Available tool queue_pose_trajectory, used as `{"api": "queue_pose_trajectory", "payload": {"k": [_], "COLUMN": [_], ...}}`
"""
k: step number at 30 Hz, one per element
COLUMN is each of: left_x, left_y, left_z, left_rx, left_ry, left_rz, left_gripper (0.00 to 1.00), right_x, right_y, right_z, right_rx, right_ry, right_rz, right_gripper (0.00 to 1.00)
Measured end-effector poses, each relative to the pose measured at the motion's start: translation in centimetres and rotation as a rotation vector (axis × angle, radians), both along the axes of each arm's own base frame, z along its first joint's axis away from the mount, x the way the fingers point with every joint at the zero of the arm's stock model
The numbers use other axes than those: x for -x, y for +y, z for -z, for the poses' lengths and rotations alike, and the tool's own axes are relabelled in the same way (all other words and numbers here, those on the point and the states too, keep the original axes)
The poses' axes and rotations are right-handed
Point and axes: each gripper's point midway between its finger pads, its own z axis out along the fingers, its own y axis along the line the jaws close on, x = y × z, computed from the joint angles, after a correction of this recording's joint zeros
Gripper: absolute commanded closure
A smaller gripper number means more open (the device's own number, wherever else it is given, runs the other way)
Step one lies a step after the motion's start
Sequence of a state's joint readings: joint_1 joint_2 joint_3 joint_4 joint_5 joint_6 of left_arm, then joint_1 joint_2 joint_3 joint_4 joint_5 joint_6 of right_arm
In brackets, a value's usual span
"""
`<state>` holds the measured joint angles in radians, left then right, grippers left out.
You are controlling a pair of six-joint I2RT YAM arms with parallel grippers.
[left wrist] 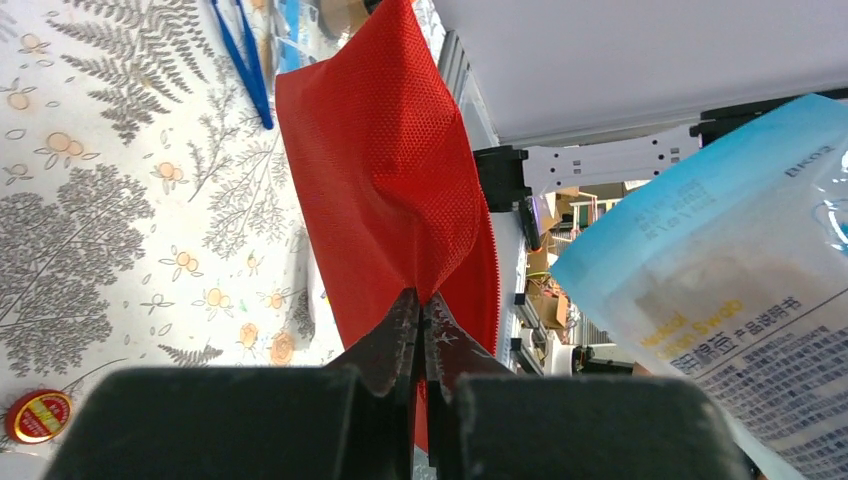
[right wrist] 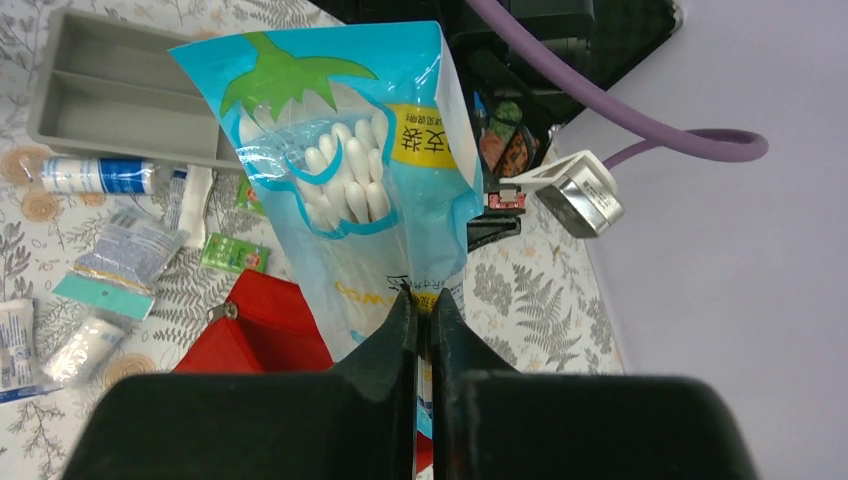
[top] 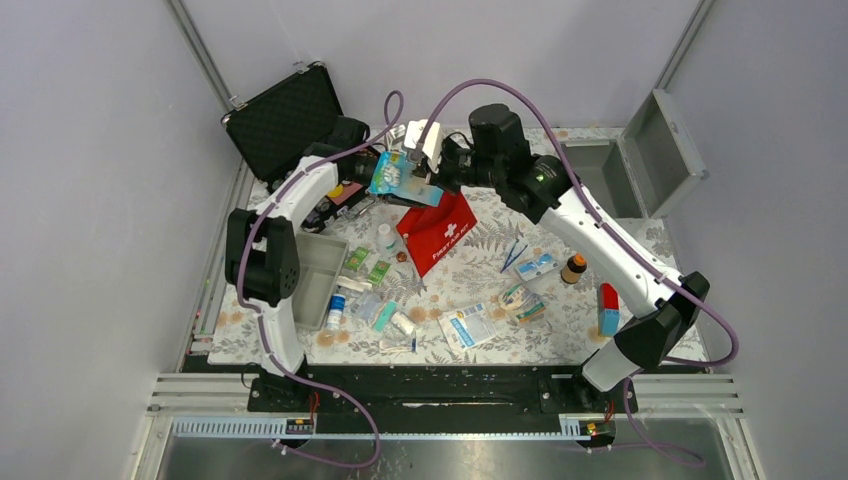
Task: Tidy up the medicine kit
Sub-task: Place the medical item at the medicine pouch.
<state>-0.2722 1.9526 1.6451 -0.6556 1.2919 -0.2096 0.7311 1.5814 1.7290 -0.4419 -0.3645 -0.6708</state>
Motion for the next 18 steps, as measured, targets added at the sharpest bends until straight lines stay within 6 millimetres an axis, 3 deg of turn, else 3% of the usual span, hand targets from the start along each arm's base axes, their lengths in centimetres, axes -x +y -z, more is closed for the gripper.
{"api": "queue_pose_trajectory", "payload": {"k": [5, 9, 12, 18], "left_x": [1.3, 2.2, 2.5, 2.9], "left_y": [0.1, 0.2, 0.4, 0.6], "left_z": [-2.2, -3.5, -3.6, -2.4], "left_rx": [0.035, 0.065, 0.060, 0.033], "left_ry": [-0.029, -0.039, -0.034, 0.006], "left_rz": [0.020, 0.039, 0.035, 0.016], "left_gripper": [1.00, 1.00, 1.00, 1.00], "right_x": [0.0, -0.3, -0.8, -1.5], "right_y": [0.4, 0.4, 0.0, -0.8], "right_z": [-0.1, 2.9, 5.3, 7.9], "right_rx": [-0.007, 0.052, 0.114, 0.231], "right_ry": [-0.015, -0.024, -0.033, -0.137], "right_rz": [-0.028, -0.042, -0.043, -0.087], "right_gripper": [1.00, 1.00, 1.00, 1.00]}}
